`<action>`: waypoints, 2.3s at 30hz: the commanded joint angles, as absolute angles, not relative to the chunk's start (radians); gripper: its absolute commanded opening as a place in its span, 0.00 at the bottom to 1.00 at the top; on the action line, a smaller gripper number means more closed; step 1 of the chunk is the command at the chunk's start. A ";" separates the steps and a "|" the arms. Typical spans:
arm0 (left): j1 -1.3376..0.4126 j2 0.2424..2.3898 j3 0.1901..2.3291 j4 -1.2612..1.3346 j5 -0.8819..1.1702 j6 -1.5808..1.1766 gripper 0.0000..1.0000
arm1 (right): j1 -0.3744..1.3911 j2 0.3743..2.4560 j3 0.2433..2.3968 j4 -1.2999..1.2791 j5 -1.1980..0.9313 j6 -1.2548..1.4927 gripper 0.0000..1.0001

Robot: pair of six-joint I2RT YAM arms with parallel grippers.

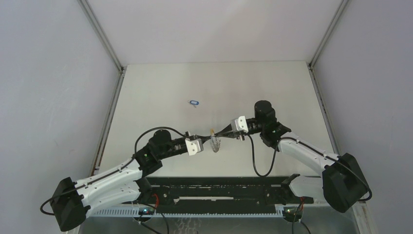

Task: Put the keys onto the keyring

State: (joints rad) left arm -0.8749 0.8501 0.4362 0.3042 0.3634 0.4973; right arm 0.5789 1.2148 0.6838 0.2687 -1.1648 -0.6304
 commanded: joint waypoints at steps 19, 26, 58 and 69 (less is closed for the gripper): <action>-0.877 0.861 0.521 0.424 0.422 0.460 0.00 | 0.613 1.224 0.732 0.310 -1.169 -0.626 0.00; -0.877 0.851 0.506 0.468 0.412 0.434 0.00 | 0.623 1.227 0.732 0.309 -1.152 -0.632 0.00; -0.874 0.840 0.384 0.440 0.253 0.312 0.00 | 0.608 1.186 0.654 0.301 -0.922 -0.510 0.00; -0.874 0.866 0.323 0.299 0.093 0.010 0.00 | 0.641 1.202 0.547 0.488 -0.784 -0.421 0.00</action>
